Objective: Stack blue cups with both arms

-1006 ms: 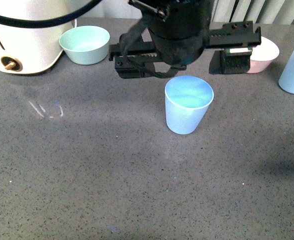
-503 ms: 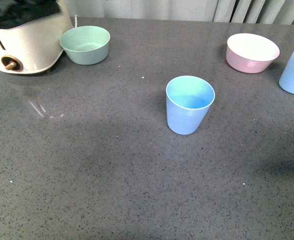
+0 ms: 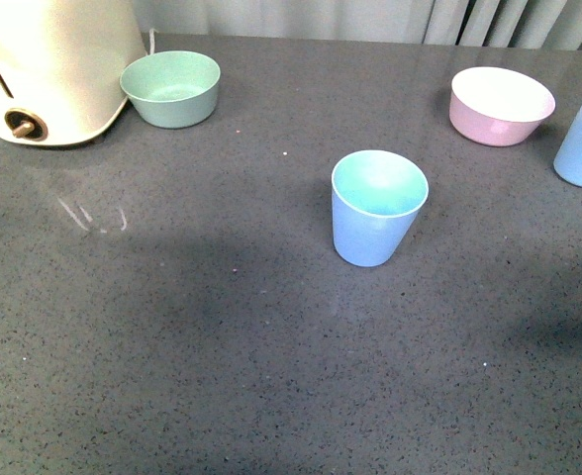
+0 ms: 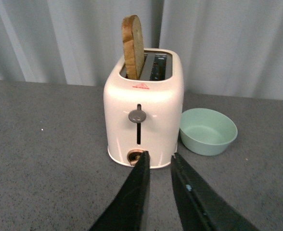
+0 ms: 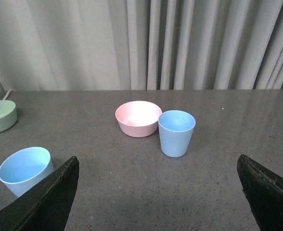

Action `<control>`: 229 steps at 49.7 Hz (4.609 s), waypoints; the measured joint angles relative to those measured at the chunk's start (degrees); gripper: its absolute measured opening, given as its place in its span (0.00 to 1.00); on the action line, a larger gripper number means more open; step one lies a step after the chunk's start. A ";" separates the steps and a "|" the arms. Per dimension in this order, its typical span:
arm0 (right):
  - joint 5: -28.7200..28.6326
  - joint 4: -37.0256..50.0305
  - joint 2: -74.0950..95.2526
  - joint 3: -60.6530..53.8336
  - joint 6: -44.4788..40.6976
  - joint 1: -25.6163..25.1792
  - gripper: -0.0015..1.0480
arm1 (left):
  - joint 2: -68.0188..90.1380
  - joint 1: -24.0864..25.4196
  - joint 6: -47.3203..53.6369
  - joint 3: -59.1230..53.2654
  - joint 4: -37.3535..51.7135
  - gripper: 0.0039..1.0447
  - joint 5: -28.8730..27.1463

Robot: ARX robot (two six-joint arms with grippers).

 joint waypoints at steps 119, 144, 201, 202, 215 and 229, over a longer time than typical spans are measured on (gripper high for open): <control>0.17 0.00 0.00 0.00 0.00 0.00 0.91 | -76.67 3.41 0.50 -10.45 -64.52 0.01 3.06; 0.15 0.00 0.00 0.00 0.00 0.00 0.91 | -76.67 3.41 0.50 -10.45 -64.52 0.69 3.06; -11.85 14.53 87.32 39.58 -41.86 -16.33 0.91 | -76.70 3.41 0.63 -10.45 -64.52 0.92 3.08; -11.80 13.92 88.39 40.76 -42.14 -15.89 0.91 | -76.70 3.41 0.66 -10.45 -64.52 0.92 3.08; -8.66 8.63 100.59 52.00 -47.87 -9.68 0.91 | -76.70 3.41 0.63 -10.45 -64.52 0.92 3.08; -6.88 2.64 108.80 61.07 -49.79 -5.31 0.91 | -76.70 3.41 0.66 -10.45 -64.52 0.92 3.08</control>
